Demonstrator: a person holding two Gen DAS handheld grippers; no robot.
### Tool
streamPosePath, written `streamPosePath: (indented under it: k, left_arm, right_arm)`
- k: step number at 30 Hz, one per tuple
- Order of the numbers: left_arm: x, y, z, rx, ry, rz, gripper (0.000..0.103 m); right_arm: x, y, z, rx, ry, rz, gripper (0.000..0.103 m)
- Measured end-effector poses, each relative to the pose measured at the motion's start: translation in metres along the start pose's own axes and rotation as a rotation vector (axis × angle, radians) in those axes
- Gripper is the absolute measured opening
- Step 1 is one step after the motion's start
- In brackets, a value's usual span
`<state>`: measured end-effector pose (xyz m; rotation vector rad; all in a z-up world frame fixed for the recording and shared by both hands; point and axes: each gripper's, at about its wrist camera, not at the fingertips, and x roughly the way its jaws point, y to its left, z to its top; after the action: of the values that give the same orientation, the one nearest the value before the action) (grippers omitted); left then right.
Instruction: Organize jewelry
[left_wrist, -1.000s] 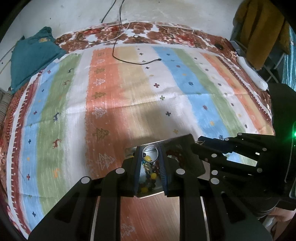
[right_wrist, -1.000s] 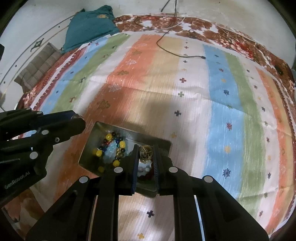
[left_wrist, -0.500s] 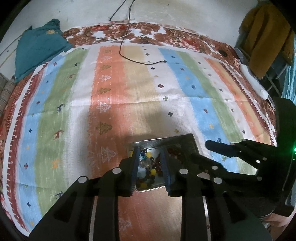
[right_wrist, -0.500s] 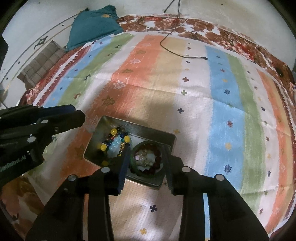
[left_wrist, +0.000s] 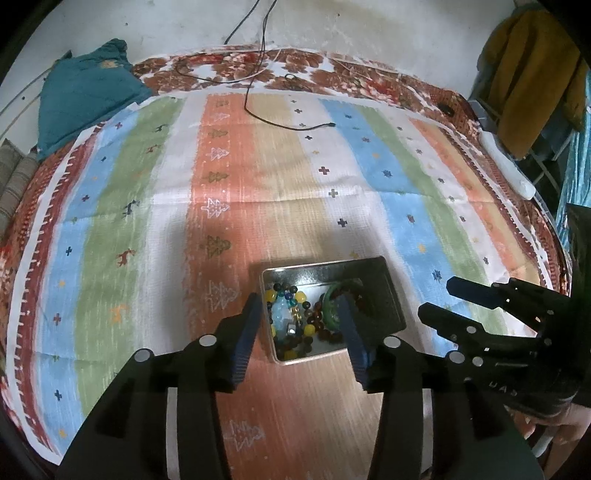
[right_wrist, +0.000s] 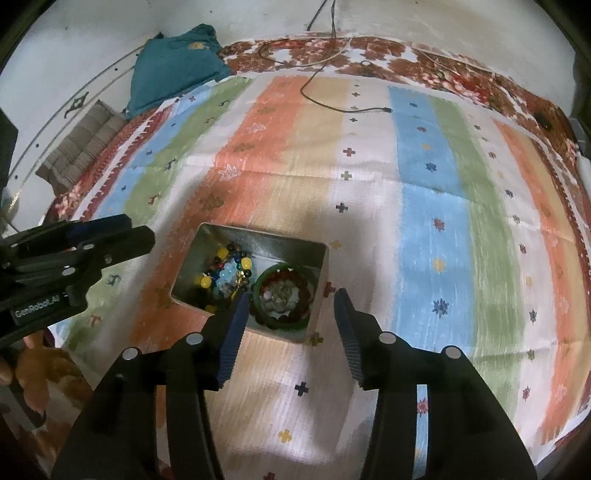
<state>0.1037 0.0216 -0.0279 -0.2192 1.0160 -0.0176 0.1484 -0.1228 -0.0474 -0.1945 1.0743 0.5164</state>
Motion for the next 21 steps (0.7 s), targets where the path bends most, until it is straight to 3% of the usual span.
streamPosePath:
  k: [11, 21]
  left_arm:
    - [-0.019, -0.005, -0.023, 0.023, -0.028, -0.030, 0.065]
    - [-0.036, -0.008, -0.046, 0.042, -0.055, -0.046, 0.073]
  right_arm:
    - [-0.015, 0.002, -0.014, 0.000, -0.031, 0.022, 0.061]
    - [-0.033, 0.008, -0.030, -0.033, -0.077, 0.034, 0.073]
